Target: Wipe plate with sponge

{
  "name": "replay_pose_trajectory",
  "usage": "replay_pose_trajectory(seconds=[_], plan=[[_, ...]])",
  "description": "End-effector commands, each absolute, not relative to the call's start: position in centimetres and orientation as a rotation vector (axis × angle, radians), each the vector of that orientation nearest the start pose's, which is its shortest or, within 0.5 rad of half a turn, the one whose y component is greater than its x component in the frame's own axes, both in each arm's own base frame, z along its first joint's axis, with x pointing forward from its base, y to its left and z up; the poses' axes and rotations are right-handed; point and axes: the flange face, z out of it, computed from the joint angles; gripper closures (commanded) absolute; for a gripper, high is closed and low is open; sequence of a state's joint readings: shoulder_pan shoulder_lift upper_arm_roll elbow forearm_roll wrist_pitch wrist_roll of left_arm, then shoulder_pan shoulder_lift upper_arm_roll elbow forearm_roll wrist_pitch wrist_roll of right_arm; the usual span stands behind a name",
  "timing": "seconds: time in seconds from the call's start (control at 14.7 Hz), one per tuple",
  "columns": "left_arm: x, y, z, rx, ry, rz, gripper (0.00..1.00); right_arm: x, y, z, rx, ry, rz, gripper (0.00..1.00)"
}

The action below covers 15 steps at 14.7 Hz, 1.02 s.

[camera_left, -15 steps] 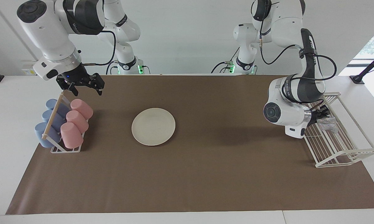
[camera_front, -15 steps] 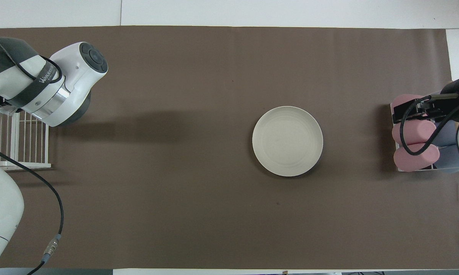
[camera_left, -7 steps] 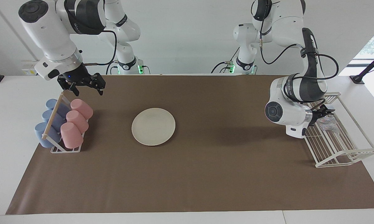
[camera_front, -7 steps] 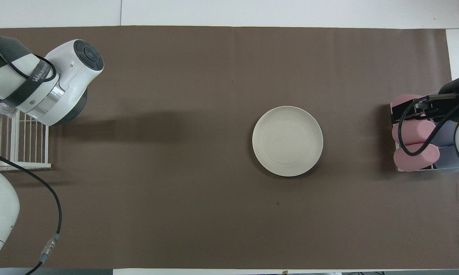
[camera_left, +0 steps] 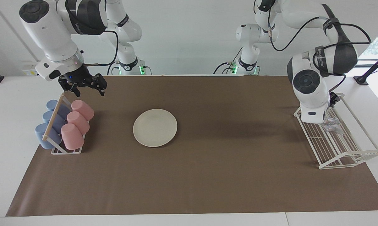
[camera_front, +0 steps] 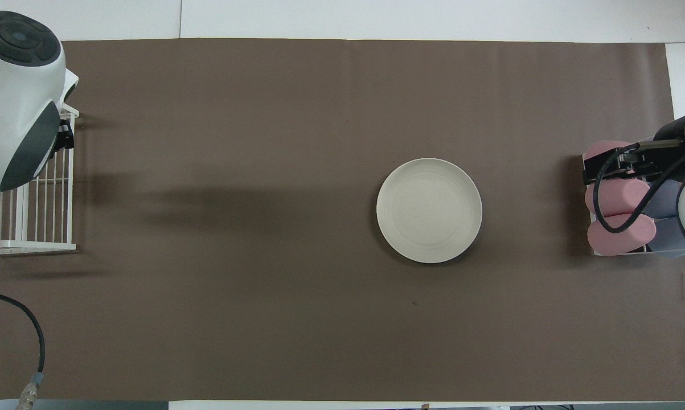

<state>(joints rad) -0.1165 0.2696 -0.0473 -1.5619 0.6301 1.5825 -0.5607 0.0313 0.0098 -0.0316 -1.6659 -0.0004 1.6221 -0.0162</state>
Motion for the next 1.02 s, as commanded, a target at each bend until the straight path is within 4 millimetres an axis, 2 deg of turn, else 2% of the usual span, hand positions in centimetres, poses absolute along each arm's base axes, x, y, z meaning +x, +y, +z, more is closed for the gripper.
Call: replay_pose_trajectory(seconds=[0.0,0.2,0.27,0.48,0.61,0.82,0.95], plan=[[61.4,-3.2,51.9,-2.581,-0.463,-0.011,0.00,55.5,0.0,58.1,-3.120,-0.033,0.059,0.00],[59.3,-1.3,56.7,-2.765,-0.594,-0.020,0.00,55.5,0.0,58.1,-3.120,-0.033,0.059,0.00],[58.5,-1.1,58.3,-2.818,-0.588,-0.029,0.00,55.5,0.0,58.1,-3.120,-0.033,0.062,0.00],[56.3,-2.0,61.2,-2.922,-0.595,-0.027,0.00,55.5,0.0,58.1,-3.120,-0.033,0.064,0.00],[54.8,-1.1,62.9,-3.023,-0.601,0.013,0.00,55.4,0.0,58.3,-3.120,-0.033,0.062,0.00],[52.1,0.5,64.5,-3.144,-0.359,0.118,0.00,55.3,0.0,58.4,-3.122,-0.034,0.055,0.00],[50.9,-0.1,62.9,-3.157,-0.201,0.170,0.00,55.3,0.0,58.4,-3.120,-0.033,0.055,0.00]])
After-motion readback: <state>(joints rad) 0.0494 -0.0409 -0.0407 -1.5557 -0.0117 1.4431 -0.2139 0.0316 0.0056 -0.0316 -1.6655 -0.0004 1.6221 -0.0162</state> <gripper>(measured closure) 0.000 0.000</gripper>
